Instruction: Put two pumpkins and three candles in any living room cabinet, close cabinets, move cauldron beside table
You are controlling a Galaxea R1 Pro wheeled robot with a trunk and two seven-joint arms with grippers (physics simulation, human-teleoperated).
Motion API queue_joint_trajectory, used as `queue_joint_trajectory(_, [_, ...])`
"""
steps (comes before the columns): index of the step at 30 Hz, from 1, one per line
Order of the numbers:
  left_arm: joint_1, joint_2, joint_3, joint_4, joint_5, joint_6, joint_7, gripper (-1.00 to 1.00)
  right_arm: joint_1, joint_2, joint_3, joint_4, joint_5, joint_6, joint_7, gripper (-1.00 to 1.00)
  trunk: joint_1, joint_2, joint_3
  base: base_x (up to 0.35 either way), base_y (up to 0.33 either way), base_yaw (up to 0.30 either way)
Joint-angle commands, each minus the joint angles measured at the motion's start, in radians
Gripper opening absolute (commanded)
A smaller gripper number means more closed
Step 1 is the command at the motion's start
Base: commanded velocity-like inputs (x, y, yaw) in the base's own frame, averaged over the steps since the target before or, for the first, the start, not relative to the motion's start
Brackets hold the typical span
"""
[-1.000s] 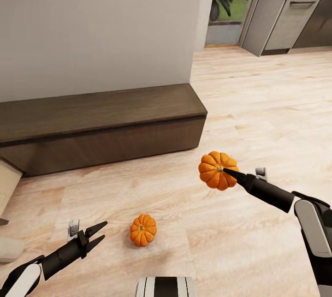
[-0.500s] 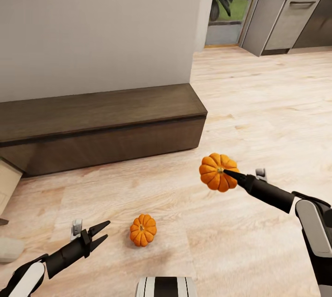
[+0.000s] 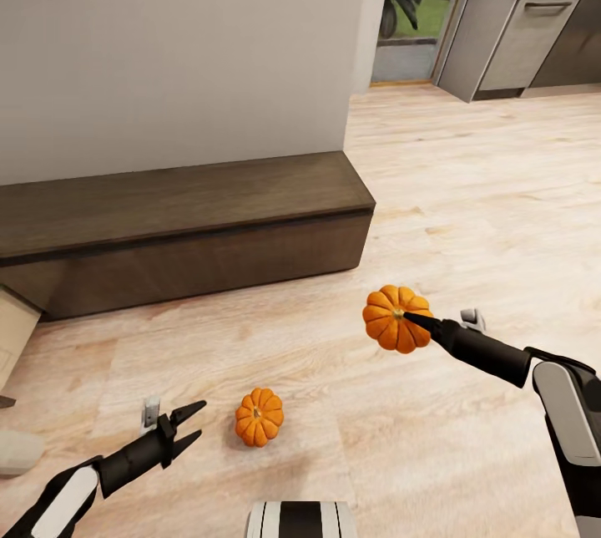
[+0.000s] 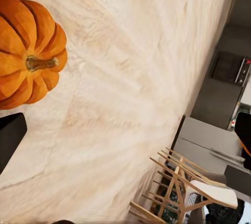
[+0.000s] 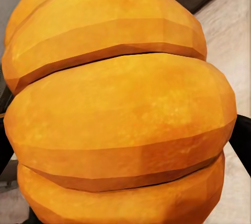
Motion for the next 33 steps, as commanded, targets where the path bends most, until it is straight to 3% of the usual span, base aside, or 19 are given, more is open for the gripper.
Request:
queue_joint_trajectory(1, [-0.003,0.002,-0.008,0.005,0.006,0.005,-0.001,1.0,-0.001,0.0,-0.001,-0.001,0.006,0.004,0.009,-1.0,0.0,0.0,-0.001,0.0,0.0,0.0])
queue_joint_trajectory(5, [-0.008,0.0,-0.023,0.011,0.004,0.004,-0.002,1.0,-0.001,0.0,-0.001,-0.002,0.005,0.004,0.008,-1.0,0.0,0.0,-0.001,0.0,0.0,0.0])
queue_joint_trajectory(8, [-0.02,-0.013,-0.037,0.019,-0.039,-0.003,-0.002,1.0,-0.001,0.0,-0.002,-0.002,0.005,0.003,0.01,-1.0,0.0,0.0,-0.001,0.0,0.0,0.0])
queue_joint_trajectory(10, [-0.027,-0.034,-0.042,0.022,-0.101,-0.009,-0.004,1.0,-0.001,0.0,-0.002,-0.002,0.005,0.003,0.012,-1.0,0.0,0.0,-0.001,0.0,0.0,0.0])
queue_joint_trajectory(12, [-0.028,-0.047,-0.044,0.019,-0.126,-0.015,-0.014,1.0,-0.001,0.0,-0.002,-0.002,0.005,0.003,0.012,-1.0,0.0,0.0,-0.001,0.0,0.0,0.0])
queue_joint_trajectory(18, [-0.028,-0.061,-0.055,0.023,-0.209,-0.095,-0.152,1.0,-0.001,0.0,0.0,-0.002,0.005,0.003,0.011,-1.0,0.0,0.0,-0.001,0.0,0.0,0.0])
queue_joint_trajectory(22, [-0.028,-0.061,-0.056,0.023,-0.222,-0.104,-0.168,1.0,-0.001,0.001,0.0,-0.002,0.005,0.002,0.011,-1.0,0.0,0.0,-0.001,0.0,0.0,0.0])
queue_joint_trajectory(33, [-0.028,-0.055,-0.054,0.013,-0.218,-0.104,-0.174,1.0,-0.001,0.001,0.001,-0.002,0.005,0.0,0.01,-1.0,0.001,-0.001,-0.008,0.0,0.0,0.0])
